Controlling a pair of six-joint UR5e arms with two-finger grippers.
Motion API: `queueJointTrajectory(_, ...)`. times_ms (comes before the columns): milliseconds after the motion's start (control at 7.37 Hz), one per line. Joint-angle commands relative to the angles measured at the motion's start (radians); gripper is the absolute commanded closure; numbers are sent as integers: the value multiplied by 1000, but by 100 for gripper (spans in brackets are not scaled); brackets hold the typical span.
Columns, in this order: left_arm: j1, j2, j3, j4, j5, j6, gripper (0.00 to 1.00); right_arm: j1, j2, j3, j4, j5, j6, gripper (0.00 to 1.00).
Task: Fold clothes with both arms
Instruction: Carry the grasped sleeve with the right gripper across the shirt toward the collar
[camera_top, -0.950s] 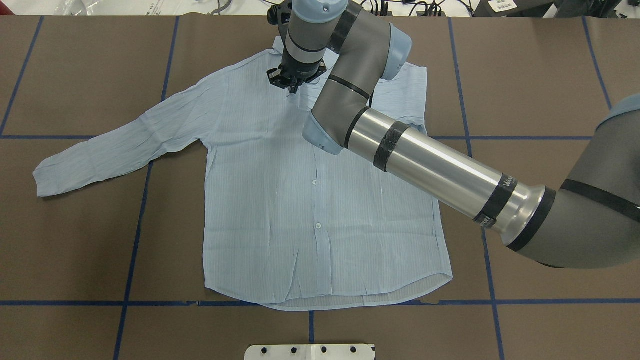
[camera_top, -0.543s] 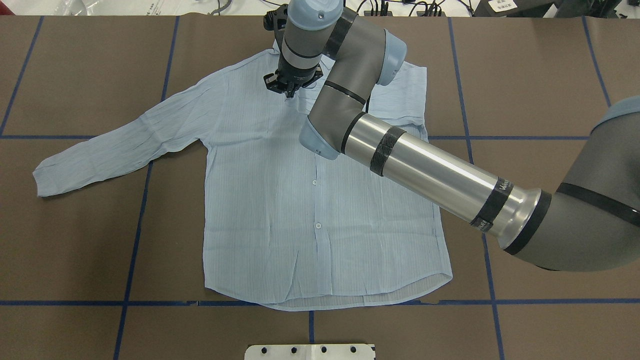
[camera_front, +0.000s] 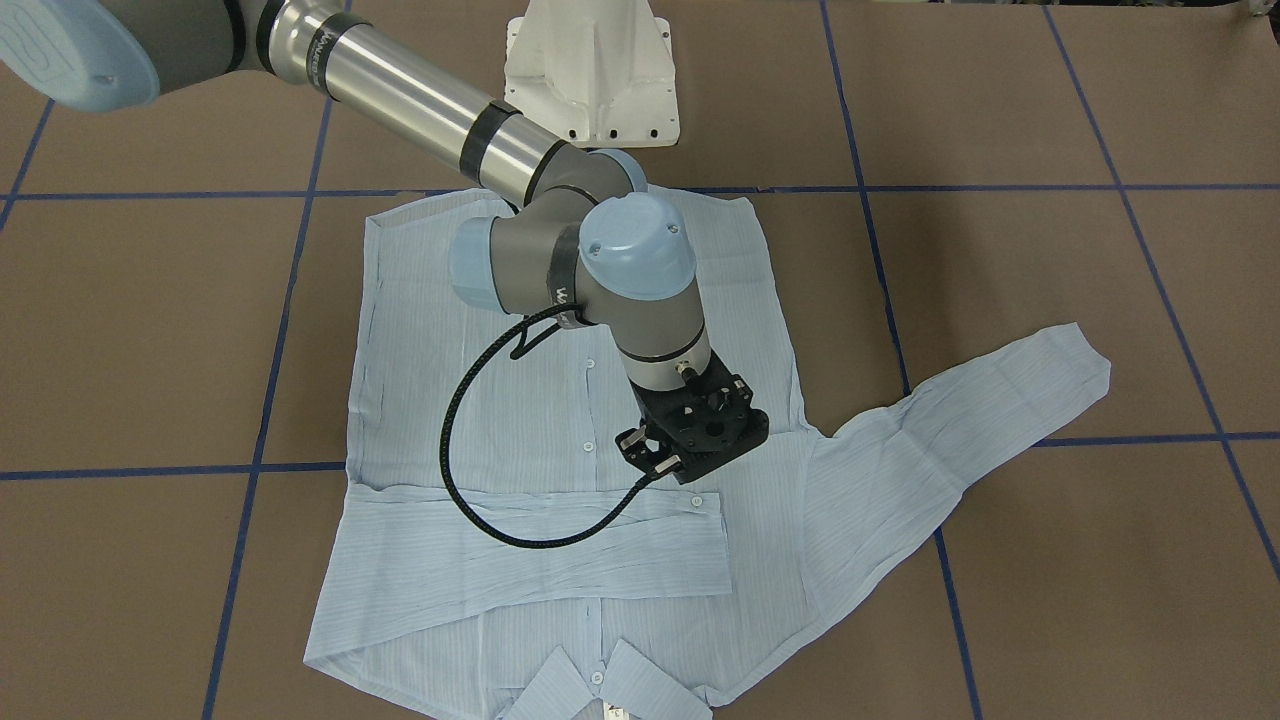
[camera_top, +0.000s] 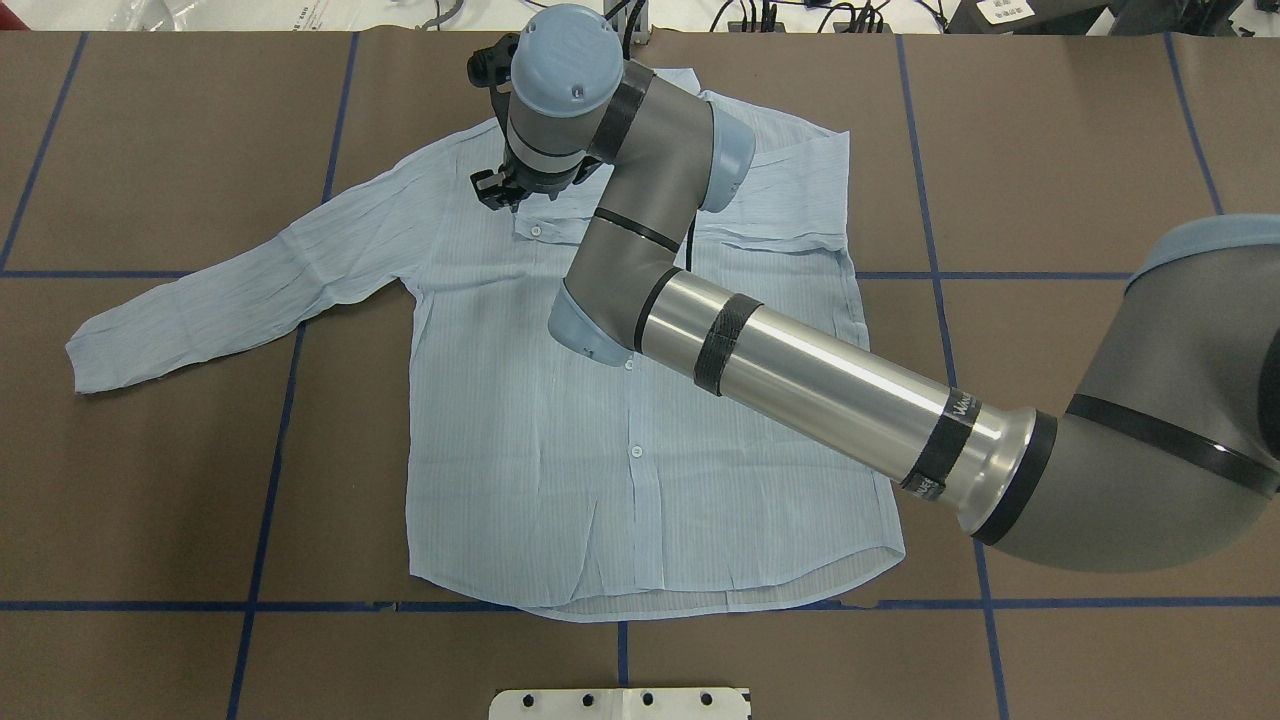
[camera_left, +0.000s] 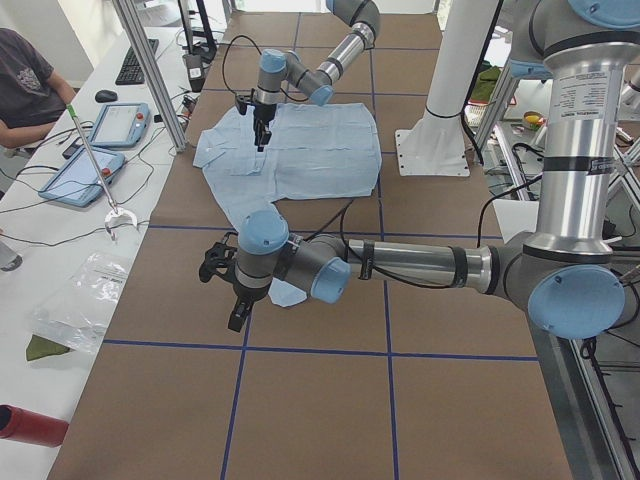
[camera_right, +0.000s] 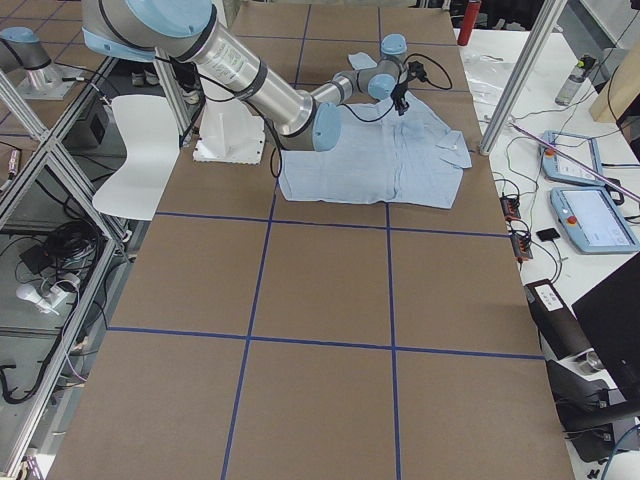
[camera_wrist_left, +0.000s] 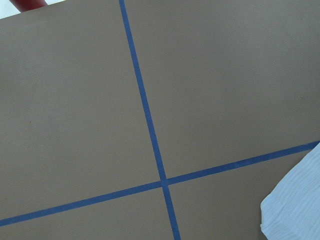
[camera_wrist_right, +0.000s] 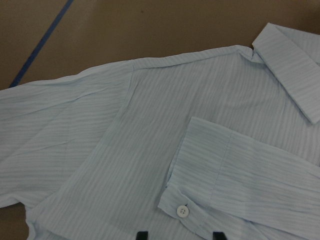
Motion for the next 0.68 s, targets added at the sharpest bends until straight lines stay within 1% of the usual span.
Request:
queueJointTrajectory(0, 0, 0, -14, 0, 0, -54, 0, -7, 8, 1, -8, -13, 6, 0)
queueJointTrajectory(136, 2, 1, -14, -18, 2, -107, 0, -5, 0, 12, -12, -13, 71, 0)
queueJointTrajectory(271, 23, 6, -14, -82, 9, -229, 0, 1, -26, 74, -65, -4, 126, 0)
queueJointTrajectory(407, 85, 33, -10, -195, 14, -358, 0, 22, -94, 228, -219, 12, 116, 0)
queueJointTrajectory(543, 136, 61, -8, -285, 15, -504, 0, 48, -119, 304, -318, 64, 116, 0)
